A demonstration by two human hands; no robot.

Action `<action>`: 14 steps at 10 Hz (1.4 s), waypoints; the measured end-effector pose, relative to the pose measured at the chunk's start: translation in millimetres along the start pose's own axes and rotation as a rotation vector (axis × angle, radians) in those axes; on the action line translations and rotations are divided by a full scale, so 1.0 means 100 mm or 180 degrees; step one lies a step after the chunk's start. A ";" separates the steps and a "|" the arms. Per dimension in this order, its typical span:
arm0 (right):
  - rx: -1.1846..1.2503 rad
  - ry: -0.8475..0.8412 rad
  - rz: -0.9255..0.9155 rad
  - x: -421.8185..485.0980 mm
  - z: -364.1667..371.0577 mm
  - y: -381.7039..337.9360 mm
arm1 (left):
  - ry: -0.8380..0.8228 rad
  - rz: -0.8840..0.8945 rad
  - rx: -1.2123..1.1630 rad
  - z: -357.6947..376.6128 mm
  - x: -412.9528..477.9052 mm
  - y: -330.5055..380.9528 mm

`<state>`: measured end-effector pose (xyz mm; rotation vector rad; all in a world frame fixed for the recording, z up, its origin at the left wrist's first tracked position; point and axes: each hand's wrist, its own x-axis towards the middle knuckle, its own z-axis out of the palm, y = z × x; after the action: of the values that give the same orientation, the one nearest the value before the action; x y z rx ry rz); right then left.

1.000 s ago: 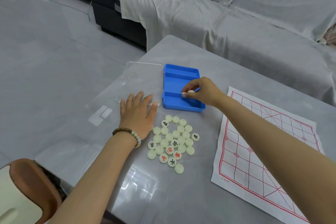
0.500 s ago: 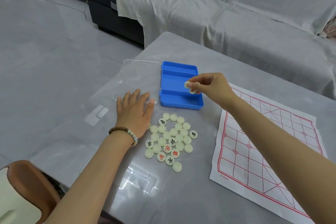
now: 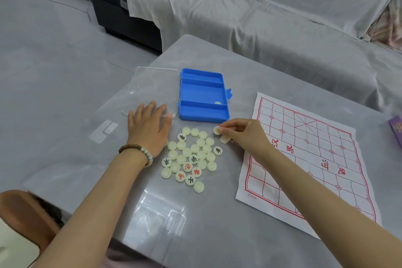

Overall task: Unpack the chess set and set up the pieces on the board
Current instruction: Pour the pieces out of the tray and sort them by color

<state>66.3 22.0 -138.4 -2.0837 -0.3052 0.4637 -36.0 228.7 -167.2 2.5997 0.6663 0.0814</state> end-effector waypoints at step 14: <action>-0.3181 -0.0040 -0.0917 0.73 0.03 -0.20 | -0.0094 -0.0022 -0.0099 -0.03 0.01 0.01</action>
<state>130.2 63.6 -137.8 -2.9189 -0.9831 0.1385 -35.2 229.5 -163.8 2.5638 0.6582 0.0507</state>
